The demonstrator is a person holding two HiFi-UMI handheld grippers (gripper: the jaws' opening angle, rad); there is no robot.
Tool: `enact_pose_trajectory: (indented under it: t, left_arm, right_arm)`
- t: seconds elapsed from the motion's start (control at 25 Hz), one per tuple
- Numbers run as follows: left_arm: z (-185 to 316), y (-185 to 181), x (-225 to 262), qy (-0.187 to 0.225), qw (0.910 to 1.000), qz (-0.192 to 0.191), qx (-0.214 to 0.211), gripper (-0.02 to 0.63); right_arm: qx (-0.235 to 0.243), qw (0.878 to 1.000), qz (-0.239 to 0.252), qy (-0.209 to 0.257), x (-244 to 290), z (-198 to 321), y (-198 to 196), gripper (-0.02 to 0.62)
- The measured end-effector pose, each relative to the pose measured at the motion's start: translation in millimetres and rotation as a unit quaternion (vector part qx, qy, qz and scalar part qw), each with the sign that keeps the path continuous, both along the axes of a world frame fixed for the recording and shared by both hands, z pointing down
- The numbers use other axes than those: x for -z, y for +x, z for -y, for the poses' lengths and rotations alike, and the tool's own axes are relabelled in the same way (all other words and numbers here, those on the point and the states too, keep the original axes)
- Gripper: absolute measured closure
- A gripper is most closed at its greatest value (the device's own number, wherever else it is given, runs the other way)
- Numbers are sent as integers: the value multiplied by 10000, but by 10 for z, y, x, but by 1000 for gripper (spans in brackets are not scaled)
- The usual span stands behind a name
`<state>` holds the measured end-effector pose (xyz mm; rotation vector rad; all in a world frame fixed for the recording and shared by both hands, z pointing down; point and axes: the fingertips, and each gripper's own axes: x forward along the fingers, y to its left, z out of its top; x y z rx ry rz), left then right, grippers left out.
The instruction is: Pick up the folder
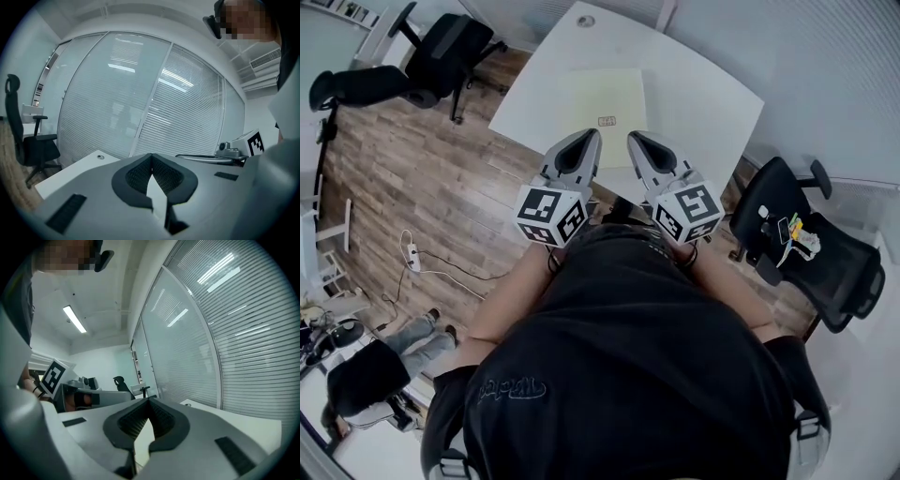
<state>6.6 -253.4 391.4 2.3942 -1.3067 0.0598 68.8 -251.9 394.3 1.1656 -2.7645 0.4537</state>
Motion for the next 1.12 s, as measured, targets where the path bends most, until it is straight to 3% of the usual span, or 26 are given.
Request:
enact_pose_trajectory:
  t: [0.36, 0.64, 1.12]
  left_arm:
    - [192, -53, -192, -192, 9994, 166, 246, 594]
    - [430, -172, -490, -393, 9981, 417, 221, 594]
    - [769, -448, -1337, -1152, 9904, 750, 166, 592]
  right_arm:
    - [-163, 9996, 80, -222, -210, 260, 271, 574]
    - [-140, 9993, -159, -319, -471, 473, 324, 574]
    - [-36, 9925, -588, -1072, -1269, 830, 289, 572]
